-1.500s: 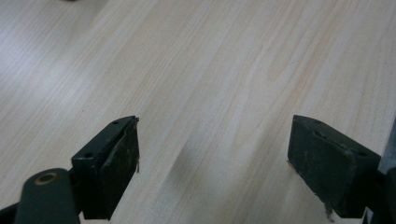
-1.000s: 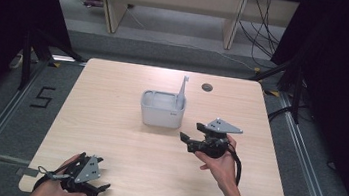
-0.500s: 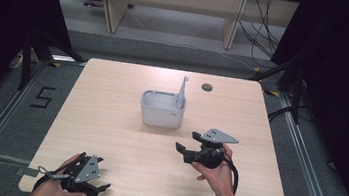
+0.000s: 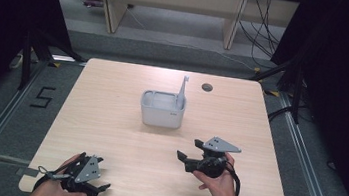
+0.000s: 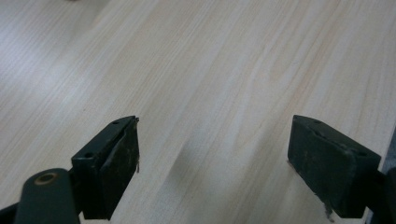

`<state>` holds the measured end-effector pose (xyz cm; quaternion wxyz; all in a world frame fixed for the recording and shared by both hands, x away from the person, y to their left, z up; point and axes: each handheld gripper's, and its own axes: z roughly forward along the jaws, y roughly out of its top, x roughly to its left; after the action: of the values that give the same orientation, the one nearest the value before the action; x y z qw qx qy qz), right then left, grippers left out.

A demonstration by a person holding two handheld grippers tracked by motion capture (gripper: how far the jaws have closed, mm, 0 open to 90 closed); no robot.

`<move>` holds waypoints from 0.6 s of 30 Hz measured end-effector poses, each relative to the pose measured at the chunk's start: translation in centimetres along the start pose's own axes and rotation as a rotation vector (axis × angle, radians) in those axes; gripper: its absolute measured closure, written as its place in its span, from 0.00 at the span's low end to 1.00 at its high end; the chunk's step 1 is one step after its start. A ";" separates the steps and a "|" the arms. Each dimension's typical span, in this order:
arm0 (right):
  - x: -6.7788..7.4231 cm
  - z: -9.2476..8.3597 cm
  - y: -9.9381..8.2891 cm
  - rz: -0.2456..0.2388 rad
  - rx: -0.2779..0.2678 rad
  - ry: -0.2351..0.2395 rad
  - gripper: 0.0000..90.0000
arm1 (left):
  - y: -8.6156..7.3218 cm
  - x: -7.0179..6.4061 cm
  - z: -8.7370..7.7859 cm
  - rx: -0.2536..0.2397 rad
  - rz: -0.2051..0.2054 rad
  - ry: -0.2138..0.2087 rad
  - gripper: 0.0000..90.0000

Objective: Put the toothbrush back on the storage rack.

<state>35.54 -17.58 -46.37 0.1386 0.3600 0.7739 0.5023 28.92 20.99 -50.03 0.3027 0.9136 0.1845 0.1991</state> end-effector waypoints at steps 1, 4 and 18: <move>0.2 -0.1 -0.1 0.033 0.006 0.004 0.24 | 0.0 0.0 0.0 -0.005 -0.003 0.000 0.18; 0.2 -0.4 -0.4 0.018 -0.006 -0.004 0.23 | 0.0 0.0 0.0 -0.003 -0.003 0.000 0.18; 0.8 -1.6 -2.3 0.005 0.042 -0.003 0.21 | 0.0 0.0 0.0 -0.008 -0.006 0.003 0.18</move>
<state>33.10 -18.64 -47.55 0.1308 0.3653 0.7832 0.4859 28.91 21.04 -50.00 0.3065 0.9116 0.1870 0.2003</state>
